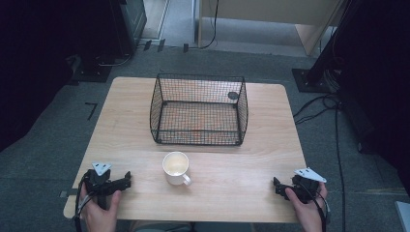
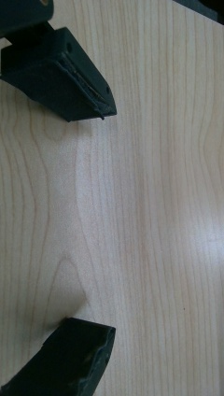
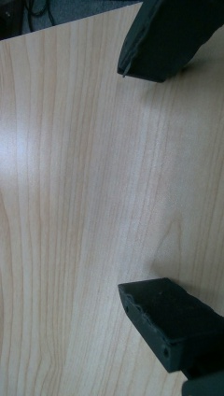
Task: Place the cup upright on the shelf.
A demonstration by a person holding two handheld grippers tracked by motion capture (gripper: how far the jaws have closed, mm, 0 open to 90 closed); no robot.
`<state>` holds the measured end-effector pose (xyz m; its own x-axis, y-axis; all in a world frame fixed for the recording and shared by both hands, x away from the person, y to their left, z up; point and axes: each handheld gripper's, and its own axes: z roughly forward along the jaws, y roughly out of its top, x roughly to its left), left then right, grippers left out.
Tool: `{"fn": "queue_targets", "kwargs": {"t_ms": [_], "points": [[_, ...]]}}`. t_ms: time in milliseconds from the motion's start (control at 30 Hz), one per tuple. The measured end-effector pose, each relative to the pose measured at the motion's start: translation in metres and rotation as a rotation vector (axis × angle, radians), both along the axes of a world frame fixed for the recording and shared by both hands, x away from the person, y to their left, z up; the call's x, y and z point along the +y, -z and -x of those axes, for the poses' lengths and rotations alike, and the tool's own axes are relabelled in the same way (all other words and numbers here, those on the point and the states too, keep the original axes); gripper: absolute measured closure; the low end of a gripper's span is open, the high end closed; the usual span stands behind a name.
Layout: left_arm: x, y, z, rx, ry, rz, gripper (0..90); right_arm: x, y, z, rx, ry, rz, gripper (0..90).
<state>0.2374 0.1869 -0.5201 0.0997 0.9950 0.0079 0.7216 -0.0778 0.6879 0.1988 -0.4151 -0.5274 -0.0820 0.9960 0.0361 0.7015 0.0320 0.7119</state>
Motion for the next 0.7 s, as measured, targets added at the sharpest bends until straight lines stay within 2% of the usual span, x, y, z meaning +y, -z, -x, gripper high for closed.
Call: {"fn": "queue_targets", "kwargs": {"t_ms": [167, 600, 700], "points": [[0.001, 0.0, -0.001, 0.002, 0.005, 0.0, 0.0, 0.004, -0.004, 0.002, 0.005, -0.028, -0.048, 0.0], [0.001, 0.0, -0.001, 0.002, 0.005, -0.001, 0.0, 0.043, -0.023, -0.009, -0.004, -0.119, -0.043, 0.0], [0.001, 0.0, -0.001, 0.001, 0.005, 0.0, 0.0, 0.058, -0.029, -0.012, -0.015, -0.153, -0.043, 0.0]]}}
